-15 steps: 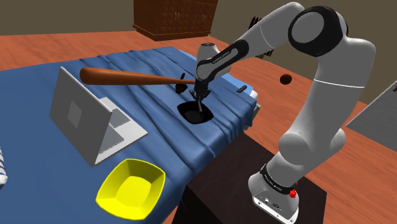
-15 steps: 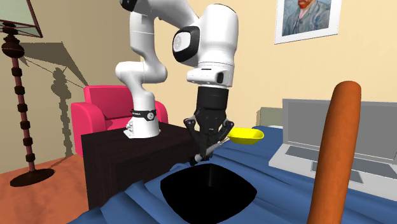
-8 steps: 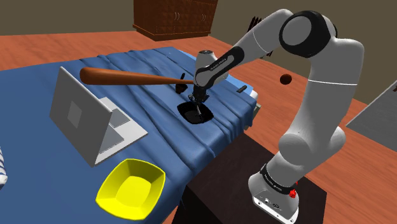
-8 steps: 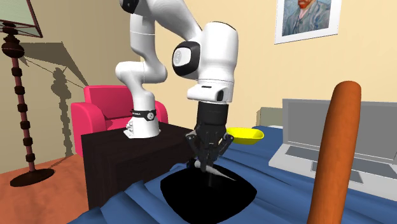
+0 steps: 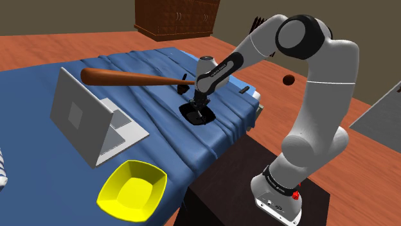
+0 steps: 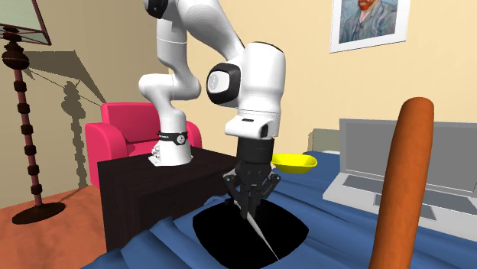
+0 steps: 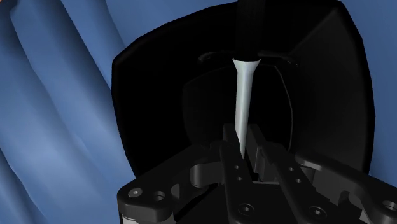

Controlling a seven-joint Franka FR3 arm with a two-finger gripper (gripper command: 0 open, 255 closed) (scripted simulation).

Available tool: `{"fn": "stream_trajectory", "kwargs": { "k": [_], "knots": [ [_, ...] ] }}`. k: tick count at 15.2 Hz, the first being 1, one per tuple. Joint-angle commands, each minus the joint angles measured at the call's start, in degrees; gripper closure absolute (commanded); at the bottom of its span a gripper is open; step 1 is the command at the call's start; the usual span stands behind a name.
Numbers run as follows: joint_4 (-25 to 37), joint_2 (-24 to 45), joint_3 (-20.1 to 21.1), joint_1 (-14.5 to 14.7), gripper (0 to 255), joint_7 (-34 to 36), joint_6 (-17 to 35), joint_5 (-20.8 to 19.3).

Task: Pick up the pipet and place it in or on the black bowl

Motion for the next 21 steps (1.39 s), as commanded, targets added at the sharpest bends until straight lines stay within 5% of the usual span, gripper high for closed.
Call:
{"fn": "stream_trajectory", "kwargs": {
  "k": [1, 4, 5, 21],
  "knots": [
    [-0.06, 0.15, -0.05, -0.01, 255, 0.03, 0.16, -0.04],
    [-0.06, 0.16, -0.05, -0.02, 255, 0.03, 0.16, -0.05],
    [-0.03, 0.19, -0.05, 0.0, 0, 0.05, 0.17, -0.05],
    [-0.1, -5.65, 1.72, -0.74, 0, -1.76, -5.48, 2.62]
  ]
}}
